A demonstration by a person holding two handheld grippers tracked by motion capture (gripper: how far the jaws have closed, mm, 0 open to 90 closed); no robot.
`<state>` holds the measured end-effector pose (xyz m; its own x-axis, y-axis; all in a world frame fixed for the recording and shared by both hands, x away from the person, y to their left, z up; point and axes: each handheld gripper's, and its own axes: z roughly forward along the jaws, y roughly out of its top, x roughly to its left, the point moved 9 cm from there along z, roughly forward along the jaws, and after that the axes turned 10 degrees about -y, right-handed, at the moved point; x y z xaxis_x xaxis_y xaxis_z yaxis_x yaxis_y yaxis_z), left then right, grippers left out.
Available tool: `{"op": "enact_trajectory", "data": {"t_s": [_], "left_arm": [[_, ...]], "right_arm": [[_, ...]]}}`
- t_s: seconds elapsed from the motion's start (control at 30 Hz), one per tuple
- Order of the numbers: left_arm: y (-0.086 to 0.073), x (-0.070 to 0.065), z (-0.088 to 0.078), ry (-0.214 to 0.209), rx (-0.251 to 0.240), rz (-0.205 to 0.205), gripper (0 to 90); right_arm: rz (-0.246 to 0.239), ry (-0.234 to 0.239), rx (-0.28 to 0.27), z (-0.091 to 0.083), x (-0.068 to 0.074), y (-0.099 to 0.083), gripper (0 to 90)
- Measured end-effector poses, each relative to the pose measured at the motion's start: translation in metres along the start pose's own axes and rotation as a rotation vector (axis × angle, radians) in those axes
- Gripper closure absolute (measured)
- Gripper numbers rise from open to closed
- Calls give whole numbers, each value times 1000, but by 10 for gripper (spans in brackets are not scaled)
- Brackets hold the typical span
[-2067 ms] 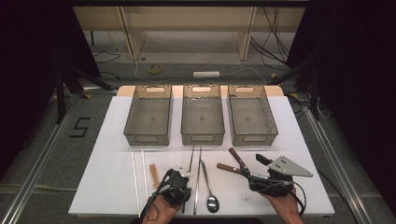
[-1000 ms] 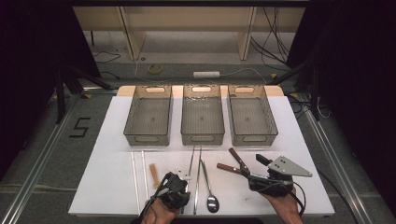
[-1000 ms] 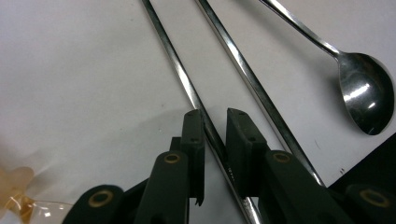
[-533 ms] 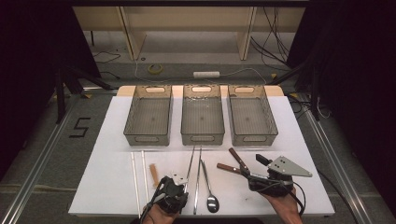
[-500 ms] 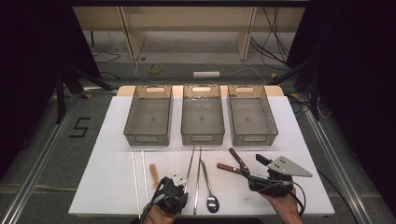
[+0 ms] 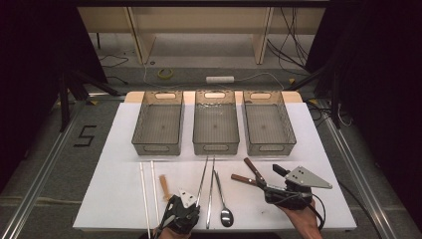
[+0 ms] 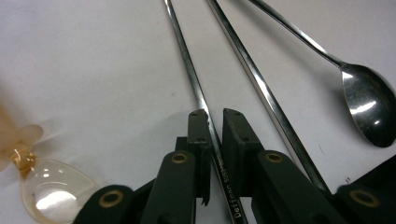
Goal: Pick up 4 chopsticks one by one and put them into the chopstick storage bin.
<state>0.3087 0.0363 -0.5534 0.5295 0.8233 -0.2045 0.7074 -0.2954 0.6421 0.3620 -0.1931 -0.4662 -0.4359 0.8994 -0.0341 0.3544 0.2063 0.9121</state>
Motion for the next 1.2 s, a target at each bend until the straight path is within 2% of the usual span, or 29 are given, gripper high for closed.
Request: {"op": "enact_trajectory", "data": {"t_s": [0.03, 0.43, 0.67, 1.03, 1.2], "left_arm": [[0, 0, 0, 1, -10, -10, 817], [1, 4, 0, 6, -22, -13, 837], [1, 5, -1, -12, -14, -16, 841], [9, 8, -10, -28, -36, -1, 843], [15, 10, -19, -37, -55, 21, 843]], "right_arm": [[2, 0, -2, 0, 0, 0, 283], [-2, 3, -7, -1, 0, 1, 286], [-5, 7, -9, 0, 1, 2, 286], [-5, 9, -11, -1, 1, 2, 290], [-5, 10, -11, -1, 1, 2, 291]]}}
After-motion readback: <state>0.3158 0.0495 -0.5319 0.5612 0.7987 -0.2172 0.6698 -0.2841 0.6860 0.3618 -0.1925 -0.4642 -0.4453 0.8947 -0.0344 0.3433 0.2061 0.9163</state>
